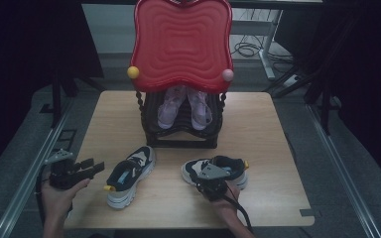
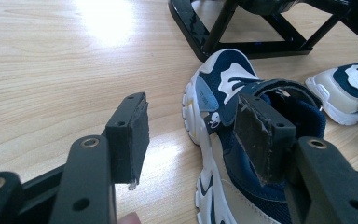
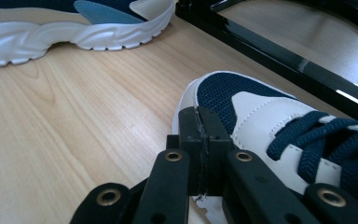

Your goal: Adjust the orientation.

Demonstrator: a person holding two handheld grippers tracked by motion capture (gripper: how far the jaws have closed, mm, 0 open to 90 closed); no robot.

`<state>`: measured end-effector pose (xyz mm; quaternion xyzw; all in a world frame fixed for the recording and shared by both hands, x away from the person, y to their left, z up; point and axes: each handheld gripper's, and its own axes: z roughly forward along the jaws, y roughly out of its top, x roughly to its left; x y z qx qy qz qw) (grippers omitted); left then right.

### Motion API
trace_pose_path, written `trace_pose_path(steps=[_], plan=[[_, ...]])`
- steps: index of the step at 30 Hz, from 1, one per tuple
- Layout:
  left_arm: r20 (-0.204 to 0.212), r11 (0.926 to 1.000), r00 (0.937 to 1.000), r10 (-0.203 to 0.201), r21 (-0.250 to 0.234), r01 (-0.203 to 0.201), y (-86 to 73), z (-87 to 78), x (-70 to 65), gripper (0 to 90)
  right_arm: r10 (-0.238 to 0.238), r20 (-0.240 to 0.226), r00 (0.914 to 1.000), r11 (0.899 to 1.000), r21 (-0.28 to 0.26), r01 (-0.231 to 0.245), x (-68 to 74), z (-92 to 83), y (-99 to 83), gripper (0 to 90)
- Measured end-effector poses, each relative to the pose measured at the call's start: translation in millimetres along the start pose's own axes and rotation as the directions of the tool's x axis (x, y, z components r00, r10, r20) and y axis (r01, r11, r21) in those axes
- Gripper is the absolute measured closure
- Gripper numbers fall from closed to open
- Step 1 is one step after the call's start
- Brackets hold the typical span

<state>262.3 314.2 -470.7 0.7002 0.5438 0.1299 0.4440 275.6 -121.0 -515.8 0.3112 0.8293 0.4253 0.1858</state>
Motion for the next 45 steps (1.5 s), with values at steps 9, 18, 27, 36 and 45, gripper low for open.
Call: trace_pose_path(steps=[9, 18, 27, 36, 45], plan=[[-0.002, 1.0000, 1.0000, 0.000, -0.005, 0.000, 0.1, -1.5, 0.8, 44.6, 0.012, -0.001, 0.9999, 1.000, -0.006, -0.012, -0.5, 3.2, 1.7, 88.9], [-0.001, 1.0000, 1.0000, 0.001, -0.005, -0.001, 0.0, -1.7, 0.6, 44.6, 0.041, -0.037, 0.9984, 0.995, -0.084, -0.044, -8.1, -28.7, 12.0, 88.9], [-0.002, 1.0000, 1.0000, 0.000, -0.001, 0.000, -0.3, -1.3, 0.9, 44.6, 0.080, -0.002, 0.9968, 0.984, -0.159, -0.080, -41.6, -79.4, 15.6, 89.0], [-0.006, 1.0000, 1.0000, -0.002, -0.003, 0.002, -0.6, -1.9, 1.5, 44.6, 0.147, 0.073, 0.9864, 0.972, -0.194, -0.131, -86.1, -115.6, 6.3, 89.0], [-0.004, 1.0000, 1.0000, -0.001, 0.005, 0.001, -1.2, 0.4, 1.2, 44.4, 0.210, 0.092, 0.9734, 0.966, -0.173, -0.192, -120.0, -112.1, -12.3, 89.0]])
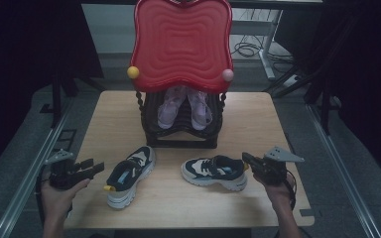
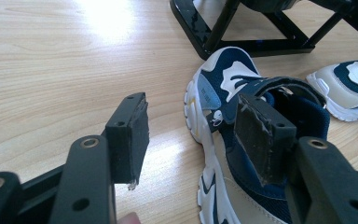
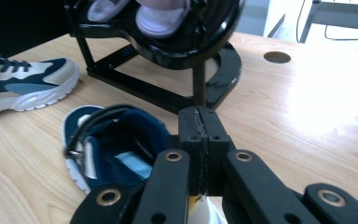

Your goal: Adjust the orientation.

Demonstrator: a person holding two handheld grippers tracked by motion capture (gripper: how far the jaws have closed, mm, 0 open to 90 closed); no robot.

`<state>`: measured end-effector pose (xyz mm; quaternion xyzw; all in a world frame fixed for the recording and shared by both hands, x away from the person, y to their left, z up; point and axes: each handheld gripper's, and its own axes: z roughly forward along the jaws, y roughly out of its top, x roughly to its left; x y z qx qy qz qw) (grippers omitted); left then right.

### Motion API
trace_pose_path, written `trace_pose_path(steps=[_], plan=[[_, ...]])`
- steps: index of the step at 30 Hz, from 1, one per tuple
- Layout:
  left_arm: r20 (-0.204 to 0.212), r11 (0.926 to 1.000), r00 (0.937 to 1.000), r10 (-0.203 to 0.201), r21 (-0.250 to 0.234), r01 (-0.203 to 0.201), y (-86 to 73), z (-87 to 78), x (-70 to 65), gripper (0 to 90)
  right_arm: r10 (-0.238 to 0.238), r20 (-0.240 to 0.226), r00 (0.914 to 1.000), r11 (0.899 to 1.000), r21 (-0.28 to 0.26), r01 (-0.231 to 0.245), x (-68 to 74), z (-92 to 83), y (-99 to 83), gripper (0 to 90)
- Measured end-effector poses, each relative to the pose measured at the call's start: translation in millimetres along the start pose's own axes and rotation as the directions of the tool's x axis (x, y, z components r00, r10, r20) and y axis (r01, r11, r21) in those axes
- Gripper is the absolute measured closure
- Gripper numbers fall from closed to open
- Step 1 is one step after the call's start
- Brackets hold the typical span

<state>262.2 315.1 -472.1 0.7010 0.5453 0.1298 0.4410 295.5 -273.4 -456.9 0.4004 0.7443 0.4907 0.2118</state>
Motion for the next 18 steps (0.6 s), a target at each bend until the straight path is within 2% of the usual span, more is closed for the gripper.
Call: trace_pose_path(steps=[6, 11, 18], plan=[[0.001, 1.0000, 1.0000, 0.002, 0.005, -0.002, -0.2, -0.2, 0.7, 44.2, 0.019, 0.018, 0.9997, 1.000, 0.015, -0.019, -19.2, 6.6, -6.6, 89.0], [-0.001, 1.0000, 1.0000, 0.004, 0.006, -0.004, -0.2, -0.2, 0.0, 43.9, 0.033, 0.000, 0.9995, 0.999, 0.025, -0.033, -33.4, 13.4, -13.3, 89.0], [0.001, 0.9999, 1.0000, 0.005, 0.011, -0.005, -0.6, 0.7, -0.9, 43.8, 0.014, -0.033, 0.9994, 0.998, 0.056, -0.012, -34.6, 23.9, -21.2, 88.9]])
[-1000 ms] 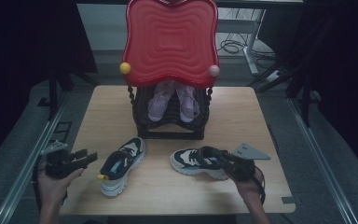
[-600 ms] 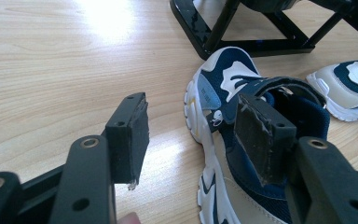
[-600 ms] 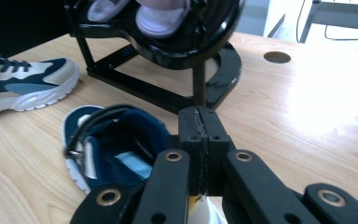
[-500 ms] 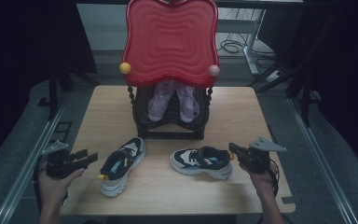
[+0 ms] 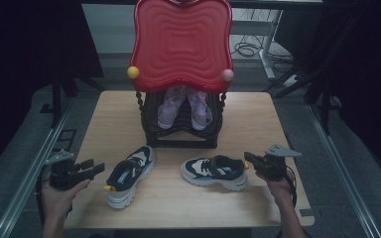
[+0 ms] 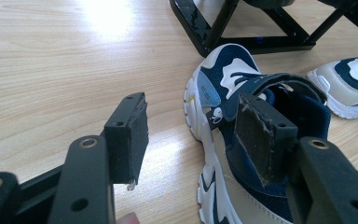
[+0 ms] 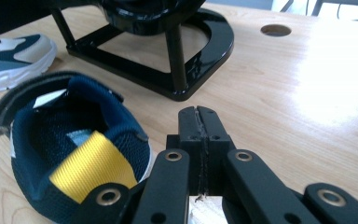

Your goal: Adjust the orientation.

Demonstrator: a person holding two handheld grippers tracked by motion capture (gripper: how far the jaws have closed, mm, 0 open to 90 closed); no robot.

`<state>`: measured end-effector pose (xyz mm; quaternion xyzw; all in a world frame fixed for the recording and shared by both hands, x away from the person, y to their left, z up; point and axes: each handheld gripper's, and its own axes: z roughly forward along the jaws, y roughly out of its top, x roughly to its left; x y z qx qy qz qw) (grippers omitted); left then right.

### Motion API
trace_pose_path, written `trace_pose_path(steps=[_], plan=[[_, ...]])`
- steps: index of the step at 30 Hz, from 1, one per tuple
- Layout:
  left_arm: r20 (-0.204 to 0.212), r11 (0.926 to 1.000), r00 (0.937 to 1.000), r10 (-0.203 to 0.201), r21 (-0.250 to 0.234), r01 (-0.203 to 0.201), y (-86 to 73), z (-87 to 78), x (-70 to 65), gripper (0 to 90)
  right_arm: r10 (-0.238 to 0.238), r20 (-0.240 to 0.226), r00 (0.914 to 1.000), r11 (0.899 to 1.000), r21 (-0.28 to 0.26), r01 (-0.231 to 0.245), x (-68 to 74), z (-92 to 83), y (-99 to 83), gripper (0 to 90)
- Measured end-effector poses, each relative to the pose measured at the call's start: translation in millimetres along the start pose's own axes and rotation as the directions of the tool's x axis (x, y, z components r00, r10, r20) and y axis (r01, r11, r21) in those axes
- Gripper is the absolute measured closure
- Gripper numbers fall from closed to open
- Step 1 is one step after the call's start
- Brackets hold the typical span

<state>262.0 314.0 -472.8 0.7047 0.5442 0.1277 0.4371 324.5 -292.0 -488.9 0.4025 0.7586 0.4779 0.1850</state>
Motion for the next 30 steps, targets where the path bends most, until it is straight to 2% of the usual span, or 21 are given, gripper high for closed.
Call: trace_pose_path(steps=[4, 14, 30], plan=[[0.000, 1.0000, 1.0000, -0.001, -0.004, 0.001, -0.2, -1.1, 1.0, 43.8, -0.001, -0.005, 1.0000, 1.000, 0.024, 0.001, 0.1, 5.4, -3.9, 89.0], [-0.001, 1.0000, 1.0000, -0.002, -0.003, 0.002, -0.7, -1.4, 1.6, 43.7, -0.001, -0.029, 0.9996, 0.999, 0.043, 0.002, 2.5, 11.3, -9.9, 89.0], [0.001, 1.0000, 1.0000, -0.004, 0.000, 0.004, -1.6, -1.8, 4.4, 43.6, -0.008, -0.043, 0.9991, 0.999, 0.043, 0.010, 10.0, -0.3, -17.5, 89.1]])
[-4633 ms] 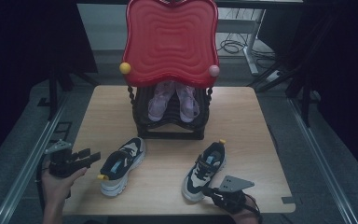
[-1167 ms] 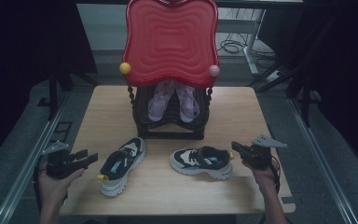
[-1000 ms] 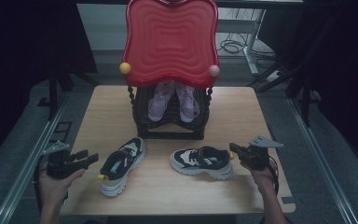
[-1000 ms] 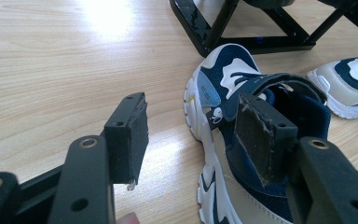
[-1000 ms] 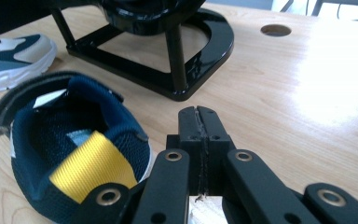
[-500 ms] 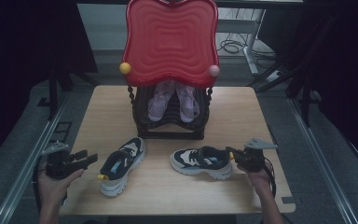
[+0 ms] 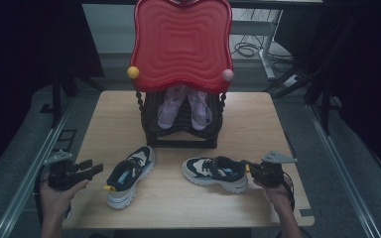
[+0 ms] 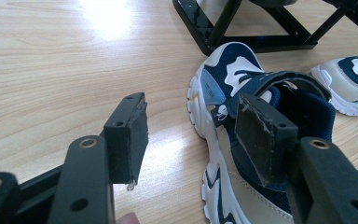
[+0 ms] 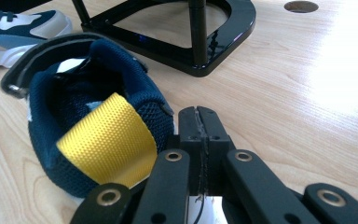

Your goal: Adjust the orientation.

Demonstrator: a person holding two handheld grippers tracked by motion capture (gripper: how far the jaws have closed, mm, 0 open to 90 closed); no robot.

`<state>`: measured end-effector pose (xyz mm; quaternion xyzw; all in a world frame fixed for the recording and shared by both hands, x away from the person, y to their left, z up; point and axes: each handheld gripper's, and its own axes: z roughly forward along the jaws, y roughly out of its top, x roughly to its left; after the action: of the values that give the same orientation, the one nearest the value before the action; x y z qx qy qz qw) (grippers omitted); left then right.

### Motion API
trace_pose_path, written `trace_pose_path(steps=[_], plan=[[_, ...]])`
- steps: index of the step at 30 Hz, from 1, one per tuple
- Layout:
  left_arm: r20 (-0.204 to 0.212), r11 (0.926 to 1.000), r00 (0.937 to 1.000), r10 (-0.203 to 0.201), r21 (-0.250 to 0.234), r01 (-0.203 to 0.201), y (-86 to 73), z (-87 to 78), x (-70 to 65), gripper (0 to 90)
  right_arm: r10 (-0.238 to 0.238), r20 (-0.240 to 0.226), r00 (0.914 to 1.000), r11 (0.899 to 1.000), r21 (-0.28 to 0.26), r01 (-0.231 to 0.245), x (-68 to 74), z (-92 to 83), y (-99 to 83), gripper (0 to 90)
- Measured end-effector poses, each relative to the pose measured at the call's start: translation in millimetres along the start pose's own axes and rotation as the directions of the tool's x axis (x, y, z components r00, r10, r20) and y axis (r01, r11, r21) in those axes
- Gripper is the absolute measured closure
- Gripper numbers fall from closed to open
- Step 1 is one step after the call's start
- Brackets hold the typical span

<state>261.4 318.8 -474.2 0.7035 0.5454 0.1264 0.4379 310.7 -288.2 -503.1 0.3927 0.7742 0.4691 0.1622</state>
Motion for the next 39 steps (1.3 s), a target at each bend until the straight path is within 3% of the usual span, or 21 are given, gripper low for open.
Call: trace_pose_path(steps=[14, 27, 33, 39], plan=[[0.001, 1.0000, 1.0000, 0.003, 0.000, -0.003, -0.1, -0.9, 0.0, 43.1, -0.016, -0.010, 0.9998, 1.000, 0.003, 0.016, 15.6, -21.3, -12.8, 89.0], [0.001, 1.0000, 1.0000, 0.006, 0.000, -0.006, 0.1, -0.9, -1.2, 43.0, 0.013, 0.009, 0.9999, 0.999, 0.041, -0.013, 42.4, -37.2, -19.7, 88.9], [0.004, 1.0000, 1.0000, 0.006, 0.004, -0.006, -0.1, 0.7, -2.4, 43.0, -0.007, -0.009, 0.9999, 0.999, 0.039, 0.008, 54.1, -40.1, -15.4, 88.2], [0.005, 0.9999, 0.9999, 0.012, 0.007, -0.012, 0.0, 0.8, -2.8, 43.0, -0.008, -0.010, 0.9999, 0.999, 0.037, 0.008, 53.3, -39.6, -14.7, 87.1]])
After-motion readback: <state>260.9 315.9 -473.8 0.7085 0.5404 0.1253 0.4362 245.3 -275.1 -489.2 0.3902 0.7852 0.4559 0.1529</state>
